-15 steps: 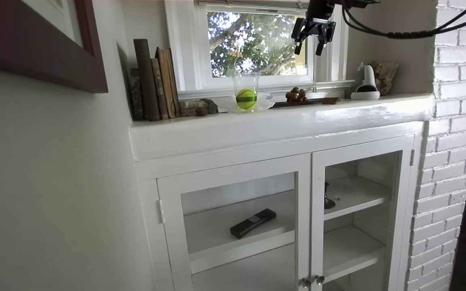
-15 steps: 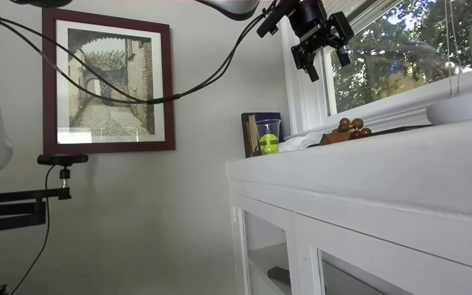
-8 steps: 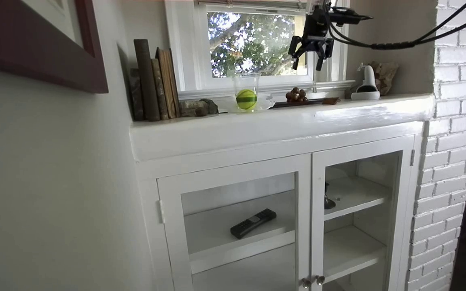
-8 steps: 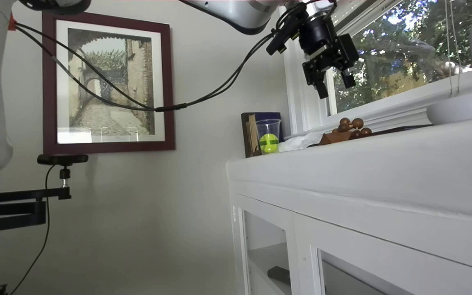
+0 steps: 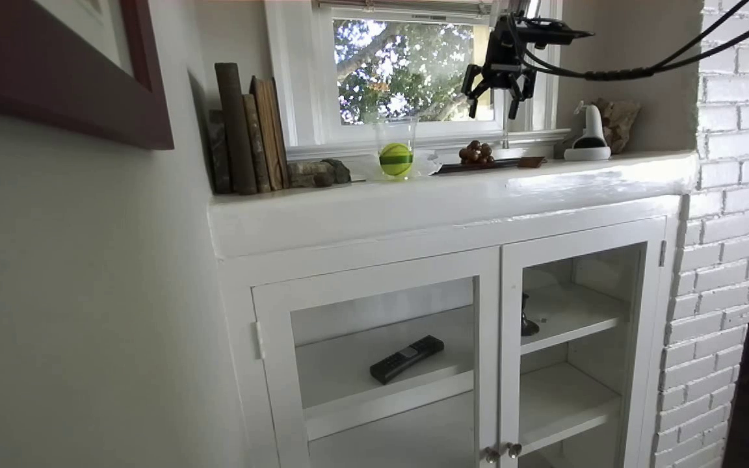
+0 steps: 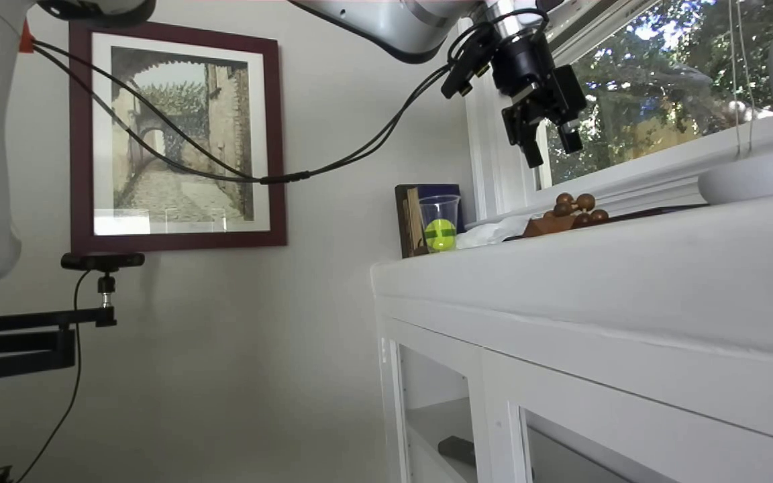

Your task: Rotate the wooden balls on the windowsill.

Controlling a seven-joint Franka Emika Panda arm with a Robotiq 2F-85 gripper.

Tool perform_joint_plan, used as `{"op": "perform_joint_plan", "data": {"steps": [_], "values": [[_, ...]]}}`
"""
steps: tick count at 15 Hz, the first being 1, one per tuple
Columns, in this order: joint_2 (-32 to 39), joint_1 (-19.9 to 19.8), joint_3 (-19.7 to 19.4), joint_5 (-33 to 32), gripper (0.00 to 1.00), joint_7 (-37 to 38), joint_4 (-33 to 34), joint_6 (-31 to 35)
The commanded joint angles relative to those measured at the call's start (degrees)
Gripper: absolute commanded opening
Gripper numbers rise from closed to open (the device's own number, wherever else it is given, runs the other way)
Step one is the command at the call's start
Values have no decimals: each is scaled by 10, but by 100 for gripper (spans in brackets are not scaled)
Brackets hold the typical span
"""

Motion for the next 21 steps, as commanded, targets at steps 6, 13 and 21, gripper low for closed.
{"op": "perform_joint_plan", "data": {"steps": [6, 13, 21], "values": [[33, 10, 1, -15, 100, 84, 36, -4], [72, 23, -3, -38, 100, 161, 66, 7], [100, 31, -6, -41, 64, 185, 100, -2]]}}
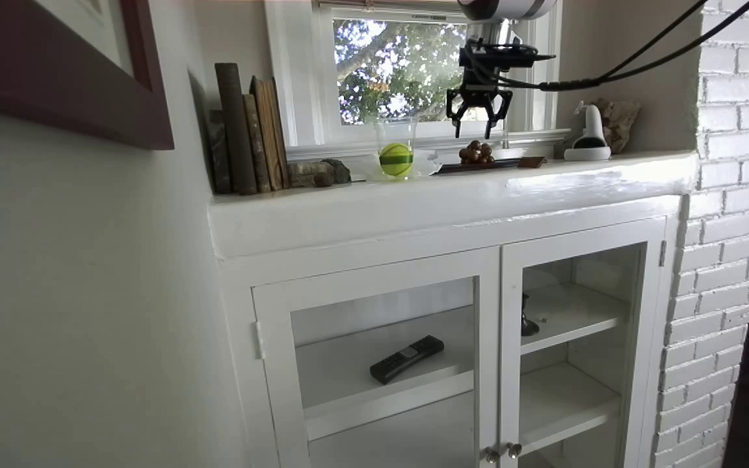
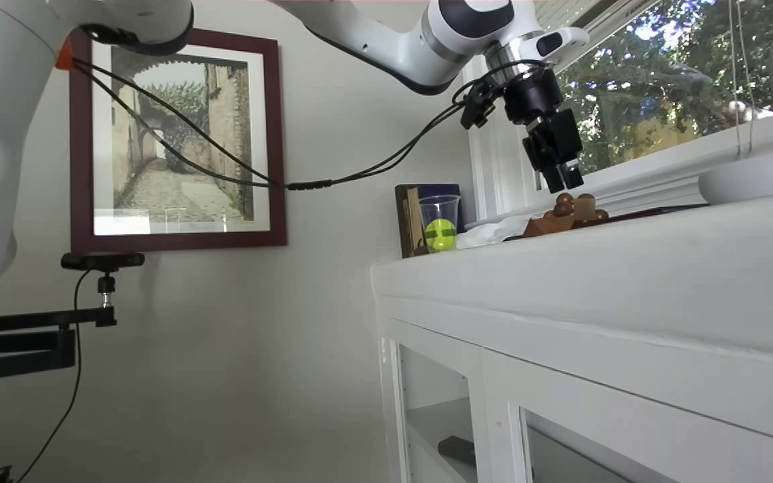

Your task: Rotate the wooden balls on the windowsill.

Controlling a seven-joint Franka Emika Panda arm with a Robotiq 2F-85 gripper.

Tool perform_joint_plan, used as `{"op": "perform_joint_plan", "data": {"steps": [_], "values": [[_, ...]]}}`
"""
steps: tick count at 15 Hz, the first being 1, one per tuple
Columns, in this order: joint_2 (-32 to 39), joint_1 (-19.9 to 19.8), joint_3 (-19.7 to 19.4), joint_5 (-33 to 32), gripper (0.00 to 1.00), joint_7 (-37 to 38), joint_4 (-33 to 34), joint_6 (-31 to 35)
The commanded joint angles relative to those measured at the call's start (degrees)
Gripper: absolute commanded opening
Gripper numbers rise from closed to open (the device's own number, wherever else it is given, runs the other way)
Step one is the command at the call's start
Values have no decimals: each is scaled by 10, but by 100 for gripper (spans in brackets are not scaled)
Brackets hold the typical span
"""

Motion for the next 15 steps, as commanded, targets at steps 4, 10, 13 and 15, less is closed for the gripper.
{"op": "perform_joint_plan", "data": {"steps": [4, 10, 13, 15], "values": [[22, 13, -8, -23, 65, 40, 35, -25], [19, 17, -9, -33, 64, 63, 37, -53], [19, 19, -11, -46, 61, 77, 40, -53], [20, 18, -10, -47, 58, 81, 39, -54]]}}
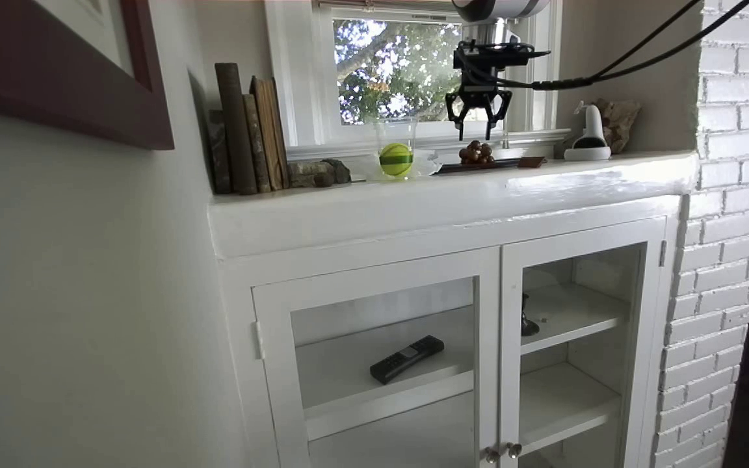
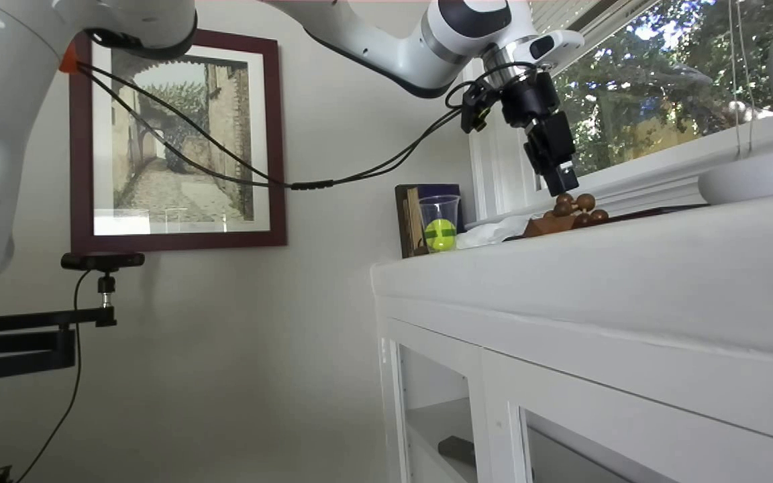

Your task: Rotate the wooden balls on the windowsill.

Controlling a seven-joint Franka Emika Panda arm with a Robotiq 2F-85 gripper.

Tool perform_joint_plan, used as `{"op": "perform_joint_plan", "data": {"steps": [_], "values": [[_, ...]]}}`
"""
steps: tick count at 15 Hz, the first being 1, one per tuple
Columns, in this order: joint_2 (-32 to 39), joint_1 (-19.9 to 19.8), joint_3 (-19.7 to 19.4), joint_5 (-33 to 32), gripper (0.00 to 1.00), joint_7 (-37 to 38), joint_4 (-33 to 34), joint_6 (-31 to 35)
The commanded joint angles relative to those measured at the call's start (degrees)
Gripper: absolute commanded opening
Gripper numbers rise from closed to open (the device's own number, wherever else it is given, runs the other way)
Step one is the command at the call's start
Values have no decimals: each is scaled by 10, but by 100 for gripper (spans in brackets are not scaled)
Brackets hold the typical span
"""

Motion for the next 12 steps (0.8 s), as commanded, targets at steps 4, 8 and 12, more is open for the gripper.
{"op": "perform_joint_plan", "data": {"steps": [4, 8, 12], "values": [[12, 5, -4, -10, 52, 29, 22, -22], [13, 5, -4, -9, 50, 31, 22, -28], [15, 4, -5, -10, 51, 34, 20, -29]]}}
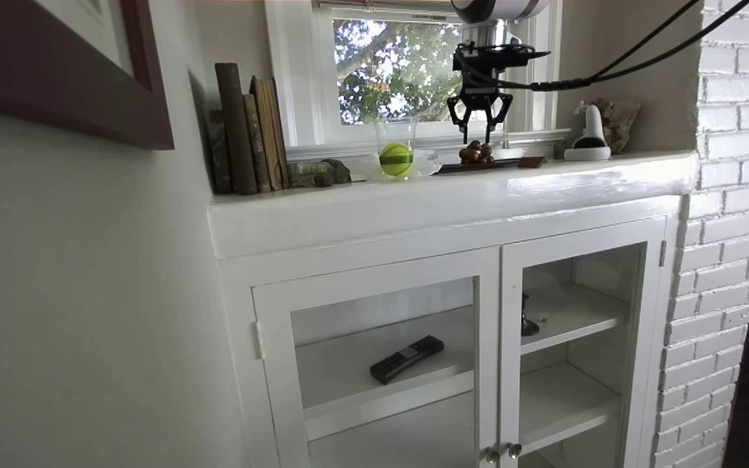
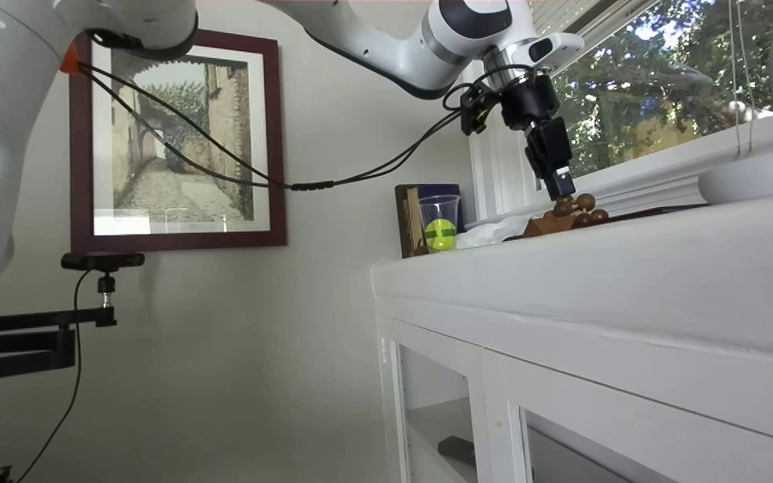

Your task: Rotate the wooden balls on the windowsill.

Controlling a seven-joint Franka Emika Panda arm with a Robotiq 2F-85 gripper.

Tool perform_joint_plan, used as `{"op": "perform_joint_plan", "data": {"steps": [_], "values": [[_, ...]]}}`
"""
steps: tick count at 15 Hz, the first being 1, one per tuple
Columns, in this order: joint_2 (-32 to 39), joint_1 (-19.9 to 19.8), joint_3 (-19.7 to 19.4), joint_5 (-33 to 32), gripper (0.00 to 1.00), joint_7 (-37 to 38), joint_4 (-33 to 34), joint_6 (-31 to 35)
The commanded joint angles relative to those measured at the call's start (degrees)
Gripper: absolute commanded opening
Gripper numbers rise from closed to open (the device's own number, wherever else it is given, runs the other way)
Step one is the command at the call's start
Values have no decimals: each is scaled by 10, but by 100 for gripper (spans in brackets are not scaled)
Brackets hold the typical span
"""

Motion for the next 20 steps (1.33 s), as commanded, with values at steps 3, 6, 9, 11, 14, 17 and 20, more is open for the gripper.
{"op": "perform_joint_plan", "data": {"steps": [3, 6, 9, 11, 14, 17, 20], "values": [[15, 5, -6, -13, 42, 22, 19, -12], [16, 5, -7, -14, 34, 23, 20, -12], [16, 6, -6, -15, 28, 23, 22, -14], [16, 7, -6, -16, 19, 23, 24, -16], [14, 8, -6, -19, 7, 25, 25, -18], [9, 10, -7, -28, 7, 31, 30, -21], [8, 9, -7, -24, 7, 49, 44, -30]]}}
